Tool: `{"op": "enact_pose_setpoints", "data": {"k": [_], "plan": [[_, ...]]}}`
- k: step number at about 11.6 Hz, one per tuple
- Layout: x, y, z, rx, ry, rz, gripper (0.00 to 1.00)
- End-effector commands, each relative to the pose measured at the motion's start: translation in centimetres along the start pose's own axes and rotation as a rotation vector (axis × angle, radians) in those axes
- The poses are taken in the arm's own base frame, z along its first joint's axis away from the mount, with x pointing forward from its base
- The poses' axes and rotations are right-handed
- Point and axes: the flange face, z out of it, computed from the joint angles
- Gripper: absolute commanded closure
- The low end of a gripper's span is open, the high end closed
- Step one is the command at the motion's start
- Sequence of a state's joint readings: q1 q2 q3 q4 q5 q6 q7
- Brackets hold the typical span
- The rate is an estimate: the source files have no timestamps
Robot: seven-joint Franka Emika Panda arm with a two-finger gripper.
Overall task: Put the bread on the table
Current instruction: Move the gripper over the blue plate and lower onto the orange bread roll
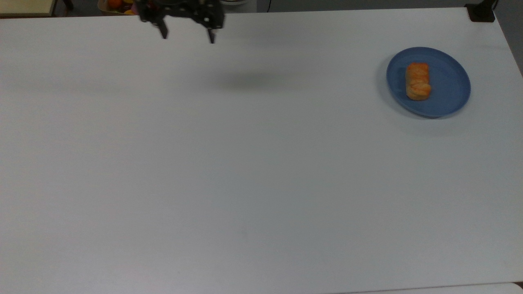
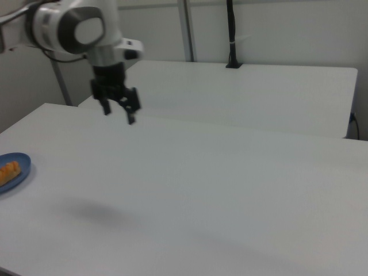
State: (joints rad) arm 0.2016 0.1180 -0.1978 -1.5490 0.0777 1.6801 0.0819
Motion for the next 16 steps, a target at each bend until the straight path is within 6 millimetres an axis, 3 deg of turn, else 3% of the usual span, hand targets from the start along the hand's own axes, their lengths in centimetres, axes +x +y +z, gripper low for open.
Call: {"op": "enact_pose_setpoints", "data": {"k": [1,2,4,7,9,12,13,16], "plan": [[-2.9,-13.1,-1.3,0.035,0.04,0.02,0.0],[-3.9,-16.3,-1.7,0.047,0.046,0.0,0.0],[-7.2,-25.5,-0.3,0.064,0.017,-0.072,0.0],[-11.6,-37.3,5.0,0.095,0.007,-0.044,0.0],[-13.0,-43.2,11.6,0.104,0.016,-0.037,0.0],[-13.9,-47.9,19.8,0.05,0.073,-0.043,0.0],[-15.1,-49.0,22.4,0.003,0.081,-0.07,0.0],[-16.8,-50.2,26.5,-0.043,0.057,-0.06,0.0]]}}
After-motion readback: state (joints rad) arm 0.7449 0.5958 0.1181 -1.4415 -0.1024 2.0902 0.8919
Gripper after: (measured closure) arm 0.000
